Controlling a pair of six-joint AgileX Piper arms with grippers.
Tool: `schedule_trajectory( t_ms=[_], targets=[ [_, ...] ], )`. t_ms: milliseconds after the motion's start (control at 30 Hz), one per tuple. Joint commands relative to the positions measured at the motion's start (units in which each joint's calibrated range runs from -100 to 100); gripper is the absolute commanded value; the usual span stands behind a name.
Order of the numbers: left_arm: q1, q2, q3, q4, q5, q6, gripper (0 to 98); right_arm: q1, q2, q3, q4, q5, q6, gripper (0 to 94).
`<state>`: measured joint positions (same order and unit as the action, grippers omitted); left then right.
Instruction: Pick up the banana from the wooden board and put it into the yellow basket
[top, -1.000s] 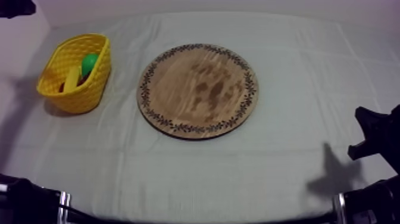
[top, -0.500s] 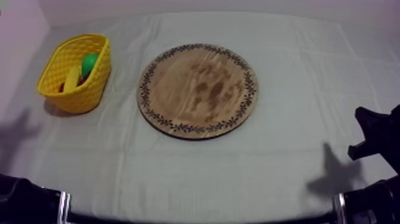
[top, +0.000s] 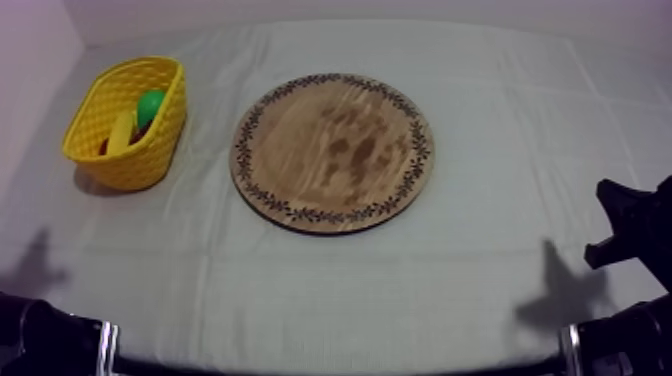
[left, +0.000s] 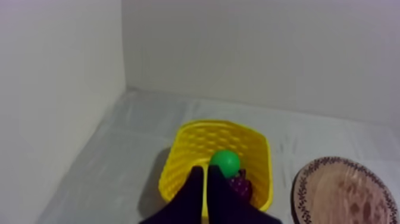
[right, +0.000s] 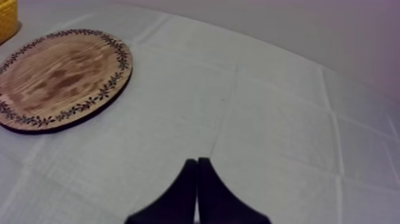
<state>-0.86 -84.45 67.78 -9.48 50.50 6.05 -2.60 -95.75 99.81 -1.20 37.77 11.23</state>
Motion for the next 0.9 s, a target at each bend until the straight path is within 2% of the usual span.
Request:
schedule_trajectory(
  t_ms=[0,367,633,867],
  targets=[
    [0.0,-5.0,6.5,-0.01,-1.7,-0.1,0.0,0.0,0.0,0.0,0.0,0.0,0.0,0.3],
    [-0.5,-13.5,22.2,0.01,-10.4,-0.7,0.0,0.0,0.0,0.0,0.0,0.0,0.0,0.3],
    [-0.5,-15.2,28.4,0.15,-15.4,-1.1,0.0,0.0,0.0,0.0,0.0,0.0,0.0,0.3],
    [-2.0,-15.3,31.7,4.73,-19.3,-4.9,0.0,0.0,0.0,0.0,0.0,0.0,0.0,0.3]
  ],
)
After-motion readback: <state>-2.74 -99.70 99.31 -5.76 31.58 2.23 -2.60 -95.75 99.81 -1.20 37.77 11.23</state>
